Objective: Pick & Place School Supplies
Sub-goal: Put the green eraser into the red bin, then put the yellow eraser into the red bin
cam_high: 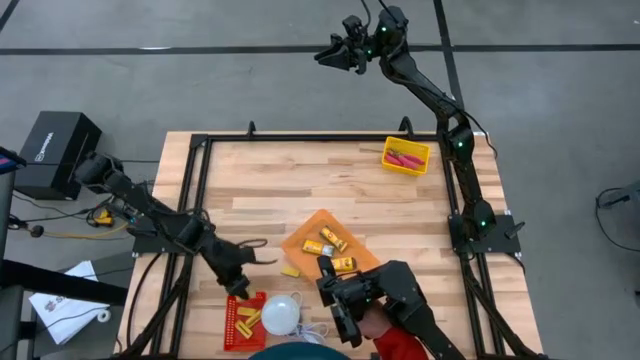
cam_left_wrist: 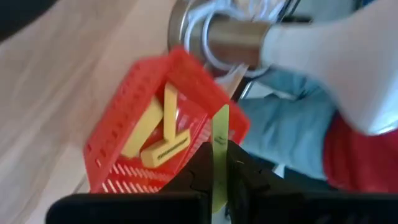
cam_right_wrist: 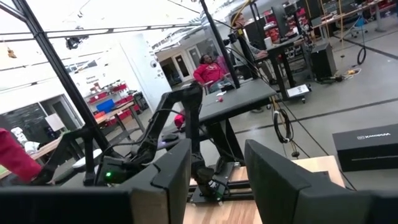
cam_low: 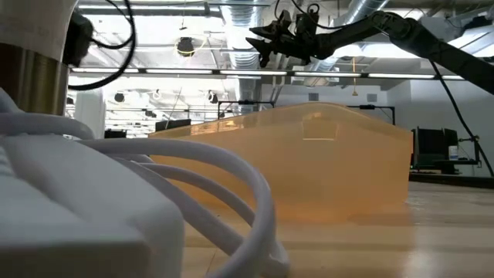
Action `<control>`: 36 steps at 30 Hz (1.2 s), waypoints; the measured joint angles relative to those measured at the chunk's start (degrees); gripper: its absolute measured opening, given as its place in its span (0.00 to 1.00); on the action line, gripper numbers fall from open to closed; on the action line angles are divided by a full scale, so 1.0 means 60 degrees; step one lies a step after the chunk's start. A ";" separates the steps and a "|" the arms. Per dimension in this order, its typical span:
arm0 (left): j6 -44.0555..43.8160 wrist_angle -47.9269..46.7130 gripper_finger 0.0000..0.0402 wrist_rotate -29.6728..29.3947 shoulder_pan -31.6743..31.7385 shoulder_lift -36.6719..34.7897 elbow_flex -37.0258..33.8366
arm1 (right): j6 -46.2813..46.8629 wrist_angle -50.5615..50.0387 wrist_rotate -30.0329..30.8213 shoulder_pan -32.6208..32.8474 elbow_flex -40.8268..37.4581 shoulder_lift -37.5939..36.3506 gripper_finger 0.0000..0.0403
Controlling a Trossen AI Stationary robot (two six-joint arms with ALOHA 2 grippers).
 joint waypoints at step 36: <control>-0.2233 0.1225 0.44 0.0229 -0.0442 0.0353 0.0011 | 0.0001 0.0087 0.0087 -0.0124 0.0000 -0.0004 0.36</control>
